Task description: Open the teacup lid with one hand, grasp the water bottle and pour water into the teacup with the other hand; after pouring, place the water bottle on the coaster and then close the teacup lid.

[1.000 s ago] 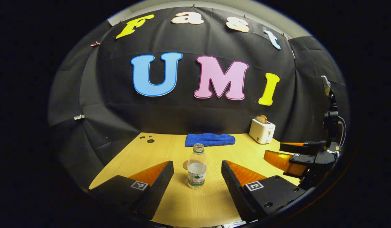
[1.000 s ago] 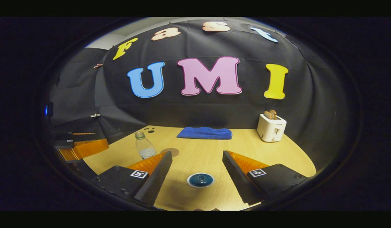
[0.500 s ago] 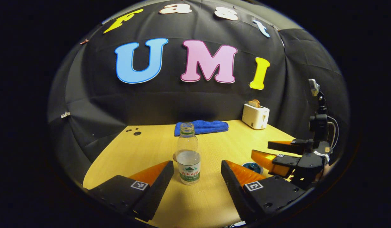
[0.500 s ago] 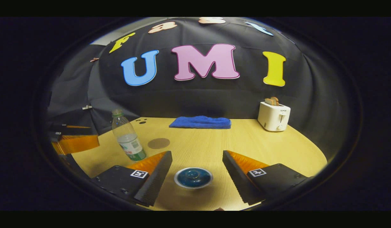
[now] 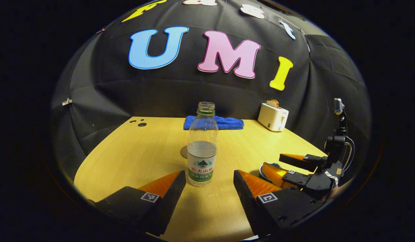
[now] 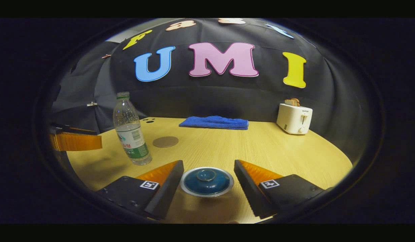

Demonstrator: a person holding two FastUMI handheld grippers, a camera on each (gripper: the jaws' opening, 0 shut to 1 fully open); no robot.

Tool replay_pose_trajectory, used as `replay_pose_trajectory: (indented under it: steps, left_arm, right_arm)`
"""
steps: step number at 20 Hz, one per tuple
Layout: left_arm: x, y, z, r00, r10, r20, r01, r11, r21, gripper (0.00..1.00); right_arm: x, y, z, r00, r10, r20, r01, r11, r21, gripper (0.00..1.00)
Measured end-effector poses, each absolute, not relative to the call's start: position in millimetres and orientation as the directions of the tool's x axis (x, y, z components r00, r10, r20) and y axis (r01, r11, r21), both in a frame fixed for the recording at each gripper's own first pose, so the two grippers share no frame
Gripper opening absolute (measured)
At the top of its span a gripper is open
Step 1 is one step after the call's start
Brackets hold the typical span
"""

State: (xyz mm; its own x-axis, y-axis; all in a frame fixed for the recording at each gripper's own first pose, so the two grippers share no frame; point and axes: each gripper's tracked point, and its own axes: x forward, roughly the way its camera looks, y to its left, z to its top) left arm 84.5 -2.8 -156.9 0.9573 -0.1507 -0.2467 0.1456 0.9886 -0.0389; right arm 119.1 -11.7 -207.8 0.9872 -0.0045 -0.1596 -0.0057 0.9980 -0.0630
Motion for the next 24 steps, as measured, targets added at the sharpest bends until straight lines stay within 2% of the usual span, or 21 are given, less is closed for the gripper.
replay_pose_trajectory:
  steps: [1, 2, 4, 11, 12, 13, 14, 18, 21, 24]
  left_arm:
    - [85, 3, -163, 0.958, -0.146, -0.247, 0.144, 0.989, -0.028, 0.90]
    - [86, 7, -165, 0.959, -0.143, -0.246, 0.143, 0.990, -0.020, 0.90]
    - [90, 7, -163, 0.959, -0.143, -0.243, 0.143, 0.990, -0.017, 0.90]
    - [92, 2, -171, 0.953, -0.157, -0.259, 0.155, 0.988, -0.028, 0.90]
    - [92, 2, -173, 0.951, -0.156, -0.268, 0.155, 0.988, -0.024, 0.90]
    - [92, 0, -174, 0.951, -0.159, -0.265, 0.157, 0.987, -0.026, 0.90]
    - [92, -1, -172, 0.951, -0.165, -0.260, 0.163, 0.986, -0.030, 0.90]
    - [91, -3, -178, 0.949, -0.160, -0.270, 0.153, 0.987, -0.046, 0.90]
    - [91, 0, -182, 0.950, -0.148, -0.274, 0.142, 0.989, -0.044, 0.90]
    - [93, 4, -179, 0.955, -0.134, -0.264, 0.129, 0.991, -0.039, 0.90]
  right_arm:
    - [121, -12, -206, 0.989, -0.009, -0.146, -0.003, 0.997, -0.078, 0.94]
    - [122, -13, -207, 0.990, -0.007, -0.143, -0.005, 0.996, -0.085, 0.80]
    - [125, -14, -211, 0.989, -0.008, -0.149, -0.005, 0.996, -0.091, 0.74]
    - [124, -7, -215, 0.989, -0.010, -0.145, -0.005, 0.995, -0.100, 0.68]
    - [124, -7, -214, 0.990, -0.013, -0.142, -0.002, 0.995, -0.103, 0.59]
    - [125, -6, -213, 0.991, -0.013, -0.137, -0.002, 0.994, -0.106, 0.58]
    - [125, -5, -213, 0.991, -0.013, -0.134, -0.001, 0.994, -0.108, 0.51]
    - [126, -10, -211, 0.992, -0.018, -0.127, 0.007, 0.996, -0.089, 0.34]
    - [127, -8, -211, 0.991, -0.007, -0.133, -0.005, 0.996, -0.093, 0.32]
    - [125, -6, -207, 0.990, 0.010, -0.139, -0.020, 0.997, -0.072, 0.25]
